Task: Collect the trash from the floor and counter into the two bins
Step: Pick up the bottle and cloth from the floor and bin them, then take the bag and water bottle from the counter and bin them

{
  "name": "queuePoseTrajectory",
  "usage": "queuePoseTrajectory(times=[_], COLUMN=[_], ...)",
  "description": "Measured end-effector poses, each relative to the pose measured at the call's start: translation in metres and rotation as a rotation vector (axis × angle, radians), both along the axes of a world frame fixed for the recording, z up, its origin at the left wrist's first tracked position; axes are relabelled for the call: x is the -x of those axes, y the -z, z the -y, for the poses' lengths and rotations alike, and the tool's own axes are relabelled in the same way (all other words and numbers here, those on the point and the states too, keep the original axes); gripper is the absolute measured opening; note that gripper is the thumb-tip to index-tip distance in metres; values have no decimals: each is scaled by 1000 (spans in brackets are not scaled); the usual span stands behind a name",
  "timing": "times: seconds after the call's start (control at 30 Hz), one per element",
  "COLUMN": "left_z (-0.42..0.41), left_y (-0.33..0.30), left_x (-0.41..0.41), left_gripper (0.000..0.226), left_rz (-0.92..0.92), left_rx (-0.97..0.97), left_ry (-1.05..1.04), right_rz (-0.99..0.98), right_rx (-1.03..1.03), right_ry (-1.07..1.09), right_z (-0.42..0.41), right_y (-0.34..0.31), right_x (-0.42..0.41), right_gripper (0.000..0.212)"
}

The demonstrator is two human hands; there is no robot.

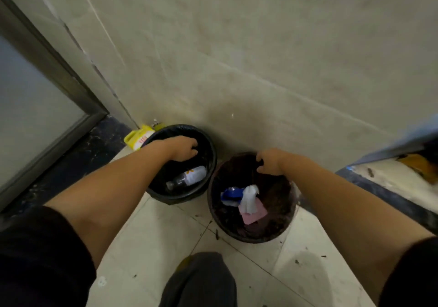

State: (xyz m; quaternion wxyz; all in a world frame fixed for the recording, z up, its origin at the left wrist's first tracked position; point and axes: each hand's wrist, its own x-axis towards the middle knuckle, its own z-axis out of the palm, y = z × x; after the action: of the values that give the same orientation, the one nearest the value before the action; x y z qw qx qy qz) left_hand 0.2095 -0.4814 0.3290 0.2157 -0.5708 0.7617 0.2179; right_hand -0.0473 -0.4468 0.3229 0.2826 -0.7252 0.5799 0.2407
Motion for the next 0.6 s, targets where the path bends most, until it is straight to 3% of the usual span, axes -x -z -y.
queuePoseTrajectory(times=[0.3, 0.6], left_z=[-28, -85], left_y=[-216, -344], left_x=[74, 161], left_gripper=[46, 46], left_rz=[-70, -207], left_rx=[-161, -161], left_ry=[241, 665], right_rz=[27, 37], right_rx=[-28, 214], right_ry=[262, 921], right_z=[-67, -204], right_y=[-220, -341], right_x=[17, 21], right_gripper=[35, 42])
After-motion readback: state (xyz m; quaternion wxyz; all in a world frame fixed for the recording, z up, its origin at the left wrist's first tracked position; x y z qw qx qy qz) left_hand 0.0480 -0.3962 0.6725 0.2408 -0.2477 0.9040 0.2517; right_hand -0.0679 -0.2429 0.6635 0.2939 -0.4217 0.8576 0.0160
